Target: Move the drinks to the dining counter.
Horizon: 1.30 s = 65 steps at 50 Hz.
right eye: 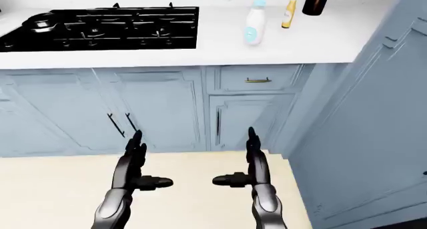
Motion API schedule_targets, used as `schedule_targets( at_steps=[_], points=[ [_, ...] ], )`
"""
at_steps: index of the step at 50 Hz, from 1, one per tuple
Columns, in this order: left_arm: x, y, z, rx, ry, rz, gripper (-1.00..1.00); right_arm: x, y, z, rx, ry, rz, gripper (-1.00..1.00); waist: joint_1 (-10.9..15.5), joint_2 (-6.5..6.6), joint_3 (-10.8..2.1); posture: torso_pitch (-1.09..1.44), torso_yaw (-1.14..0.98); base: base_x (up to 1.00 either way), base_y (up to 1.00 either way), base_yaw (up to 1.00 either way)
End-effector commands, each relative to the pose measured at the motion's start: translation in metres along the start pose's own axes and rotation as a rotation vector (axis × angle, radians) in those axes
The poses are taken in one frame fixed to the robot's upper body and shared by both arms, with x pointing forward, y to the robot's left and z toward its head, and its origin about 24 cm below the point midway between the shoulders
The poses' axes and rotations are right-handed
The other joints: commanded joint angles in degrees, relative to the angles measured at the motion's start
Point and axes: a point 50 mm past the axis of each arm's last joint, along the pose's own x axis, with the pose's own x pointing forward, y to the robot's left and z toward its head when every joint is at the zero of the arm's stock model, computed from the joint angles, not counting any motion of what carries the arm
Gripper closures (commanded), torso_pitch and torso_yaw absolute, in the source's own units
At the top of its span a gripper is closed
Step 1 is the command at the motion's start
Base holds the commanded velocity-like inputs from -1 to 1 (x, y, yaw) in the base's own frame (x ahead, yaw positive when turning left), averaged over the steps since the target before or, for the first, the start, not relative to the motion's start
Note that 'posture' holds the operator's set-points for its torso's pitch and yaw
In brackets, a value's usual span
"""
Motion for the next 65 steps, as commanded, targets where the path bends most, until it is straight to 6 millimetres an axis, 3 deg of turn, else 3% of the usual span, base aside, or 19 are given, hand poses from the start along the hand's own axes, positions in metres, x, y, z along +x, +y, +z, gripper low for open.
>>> schedule_targets(
  at_steps=[1, 3, 5, 7, 21, 22, 24, 27, 32, 34, 35, 36, 43, 48, 53, 54, 56, 61, 65],
  points=[
    [-0.002, -0.001, 0.043, -0.007, -0.196, -0.035, -1.0, 0.003, 0.002, 0.039, -0.035, -0.186, 0.009, -1.0, -0.1, -0.45, -0.05, 0.0, 0.0, 0.0, 0.0, 0.0],
    [-0.002, 0.0, 0.042, 0.025, -0.182, -0.011, -1.0, 0.002, 0.004, 0.042, -0.048, -0.191, 0.007, -1.0, 0.5, -0.03, -3.65, 0.0, 0.0, 0.0, 0.0, 0.0],
    [-0.005, -0.002, 0.043, 0.035, -0.184, -0.013, -1.0, 0.003, 0.005, 0.042, -0.06, -0.193, 0.008, -1.0, 0.4, -0.38, -0.93, 0.0, 0.0, 0.0, 0.0, 0.0],
    [-0.008, -0.002, 0.048, 0.028, -0.19, -0.01, -1.0, 0.004, 0.005, 0.042, -0.058, -0.193, 0.008, -1.0, 0.4, -0.37, -3.92, 0.0, 0.0, 0.0, 0.0, 0.0],
    [-0.023, 0.002, 0.126, 0.026, -0.288, -0.006, -1.0, 0.002, -0.008, 0.102, -0.021, -0.271, -0.046, -1.0, 0.5, -0.17, -5.25, 0.0, 0.0, 0.0, 0.0, 0.0],
    [-0.024, 0.002, 0.131, 0.024, -0.294, -0.003, -1.0, 0.0, -0.009, 0.108, -0.014, -0.28, -0.049, -1.0, 0.6, -0.02, -6.42, 0.0, 0.0, 0.1, -0.18, 0.0],
    [-0.031, 0.001, 0.144, 0.021, -0.305, -0.005, -1.0, -0.005, -0.008, 0.118, -0.005, -0.301, -0.038, -1.0, 1.0, 1.49, -3.1, 0.0, 0.0, 0.33, -0.35, 0.0],
    [-0.034, -0.001, 0.158, 0.024, -0.326, -0.014, -1.0, -0.009, -0.007, 0.127, 0.006, -0.318, -0.022, -1.0, 1.4, 2.58, -3.13, 0.0, 0.0, 0.39, -0.36, 0.0],
    [-0.036, 0.002, 0.169, 0.003, -0.328, 0.001, -1.0, -0.012, -0.009, 0.134, 0.009, -0.334, -0.019, -1.0, 2.7, 0.25, -2.92, 0.0, 0.0, 0.39, -0.36, 0.0],
    [-0.037, 0.002, 0.171, 0.005, -0.335, -0.002, -1.0, -0.012, -0.009, 0.135, 0.011, -0.338, -0.017, -1.0, 2.7, -2.56, -3.46, 0.0, 0.0, 0.39, -0.36, 0.0],
    [-0.036, 0.002, 0.17, 0.003, -0.331, -0.005, -1.0, -0.012, -0.008, 0.135, 0.011, -0.336, -0.015, -1.0, 2.3, -5.58, -4.28, 0.0, 0.0, 0.39, -0.35, 0.0],
    [-0.035, 0.002, 0.169, 0.006, -0.329, -0.005, -1.0, -0.013, -0.008, 0.137, 0.008, -0.34, -0.014, -1.0, 1.6, -3.72, -3.08, 0.0, 0.0, 0.39, -0.35, 0.0],
    [-0.033, 0.006, 0.167, 0.004, -0.335, 0.004, -1.0, -0.013, -0.008, 0.141, -0.004, -0.349, -0.016, -1.0, 1.2, -2.1, -2.45, 0.0, 0.0, 0.38, -0.21, 0.0],
    [-0.034, 0.007, 0.169, 0.007, -0.341, 0.007, -1.0, -0.013, -0.009, 0.144, -0.003, -0.361, -0.017, -1.0, 0.4, -0.93, -2.92, 0.0, 0.0, 0.27, 0.0, 0.0],
    [-0.036, 0.005, 0.169, 0.008, -0.345, 0.0, -1.0, -0.016, -0.01, 0.149, 0.016, -0.373, -0.013, -1.0, 0.0, 3.29, -4.17, 0.0, 0.0, 0.27, 0.0, 0.0],
    [-0.035, 0.004, 0.169, 0.009, -0.344, 0.0, -1.0, -0.016, -0.009, 0.149, 0.017, -0.374, -0.011, -1.0, 0.1, 2.11, -4.03, 0.0, 0.0, 0.3, -0.02, 0.0],
    [-0.035, 0.005, 0.17, 0.008, -0.346, 0.001, -1.0, -0.016, -0.009, 0.15, 0.016, -0.377, -0.012, -1.0, 0.3, 3.41, -2.02, 0.0, 0.0, 0.29, -0.09, 0.0],
    [-0.035, 0.002, 0.166, 0.016, -0.337, -0.009, -1.0, -0.017, -0.009, 0.152, 0.015, -0.385, -0.009, -1.0, 1.0, 3.57, -3.01, 0.0, 0.0, 0.29, -0.17, 0.0],
    [-0.038, 0.001, 0.169, 0.017, -0.346, -0.01, -1.0, -0.019, -0.01, 0.153, 0.019, -0.391, -0.009, -1.0, 1.5, 1.87, -3.26, 0.0, 0.0, 0.27, -0.2, 0.0]
  ],
)
